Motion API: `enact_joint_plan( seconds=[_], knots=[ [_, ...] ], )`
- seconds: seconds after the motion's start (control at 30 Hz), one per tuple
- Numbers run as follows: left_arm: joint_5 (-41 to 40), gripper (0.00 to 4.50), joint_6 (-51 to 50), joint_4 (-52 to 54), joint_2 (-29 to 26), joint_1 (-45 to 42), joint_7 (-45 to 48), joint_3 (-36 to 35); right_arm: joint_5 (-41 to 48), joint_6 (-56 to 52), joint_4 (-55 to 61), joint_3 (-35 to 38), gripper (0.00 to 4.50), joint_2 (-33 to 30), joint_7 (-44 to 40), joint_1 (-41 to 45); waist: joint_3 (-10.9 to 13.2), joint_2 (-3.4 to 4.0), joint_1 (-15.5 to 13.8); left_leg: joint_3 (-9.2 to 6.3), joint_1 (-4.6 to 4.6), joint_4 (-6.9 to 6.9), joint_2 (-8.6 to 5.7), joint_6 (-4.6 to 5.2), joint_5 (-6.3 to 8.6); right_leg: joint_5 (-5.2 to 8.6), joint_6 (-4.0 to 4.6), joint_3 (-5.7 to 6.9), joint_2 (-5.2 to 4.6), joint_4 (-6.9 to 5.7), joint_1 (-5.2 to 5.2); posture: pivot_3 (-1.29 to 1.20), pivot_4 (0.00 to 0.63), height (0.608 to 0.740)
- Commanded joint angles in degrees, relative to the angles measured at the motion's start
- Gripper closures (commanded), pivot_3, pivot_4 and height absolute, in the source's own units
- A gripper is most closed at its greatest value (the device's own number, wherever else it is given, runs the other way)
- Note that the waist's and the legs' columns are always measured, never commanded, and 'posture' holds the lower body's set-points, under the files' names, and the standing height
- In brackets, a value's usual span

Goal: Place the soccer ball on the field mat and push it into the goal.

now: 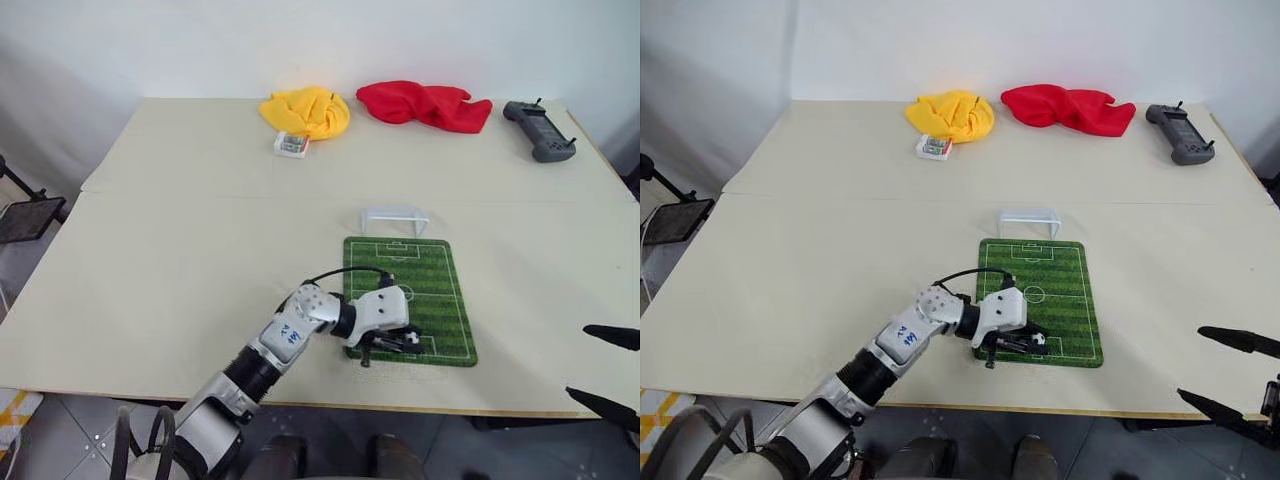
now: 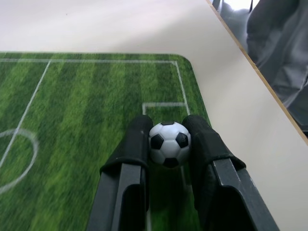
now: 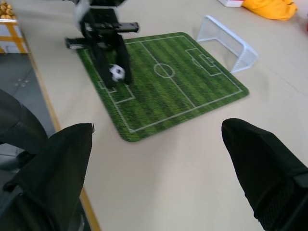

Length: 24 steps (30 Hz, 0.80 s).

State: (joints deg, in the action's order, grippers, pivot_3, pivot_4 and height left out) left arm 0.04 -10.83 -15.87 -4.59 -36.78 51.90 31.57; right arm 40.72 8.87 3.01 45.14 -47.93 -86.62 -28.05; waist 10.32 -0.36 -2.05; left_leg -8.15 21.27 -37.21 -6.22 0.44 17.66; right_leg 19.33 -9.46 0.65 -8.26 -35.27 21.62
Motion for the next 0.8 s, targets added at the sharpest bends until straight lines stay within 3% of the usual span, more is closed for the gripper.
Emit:
enact_joint_plan(
  seconds=[0.03,0.27,0.8],
  knots=[
    [1.0,3.65,1.4,1.6,1.3,1.2,-2.0,-0.1,1.5,-1.0,4.9,3.4,0.00,2.5,-0.2,-4.3,0.0,-0.01,-0.3,0.00,0.00,0.00,0.00,0.00,0.00,0.00,0.00,0.00,0.00,0.00,0.00,0.00,0.150,0.740],
    [2.0,3.65,1.3,5.3,-0.7,4.2,-1.4,1.0,1.2,-1.0,7.2,3.8,0.00,4.7,0.4,-7.8,0.0,0.01,-0.9,0.12,-0.05,-0.03,0.01,0.02,0.01,0.00,0.00,-0.13,0.00,0.00,0.00,0.00,0.150,0.740],
    [4.8,3.65,2.0,11.4,-0.6,6.3,-4.1,2.1,-0.5,-0.2,5.9,0.9,0.00,6.7,1.1,-6.0,0.0,0.06,-1.2,0.12,-0.06,-0.01,0.01,0.04,0.01,0.00,0.00,-0.13,0.00,0.00,0.00,0.00,0.150,0.740]
  ],
)
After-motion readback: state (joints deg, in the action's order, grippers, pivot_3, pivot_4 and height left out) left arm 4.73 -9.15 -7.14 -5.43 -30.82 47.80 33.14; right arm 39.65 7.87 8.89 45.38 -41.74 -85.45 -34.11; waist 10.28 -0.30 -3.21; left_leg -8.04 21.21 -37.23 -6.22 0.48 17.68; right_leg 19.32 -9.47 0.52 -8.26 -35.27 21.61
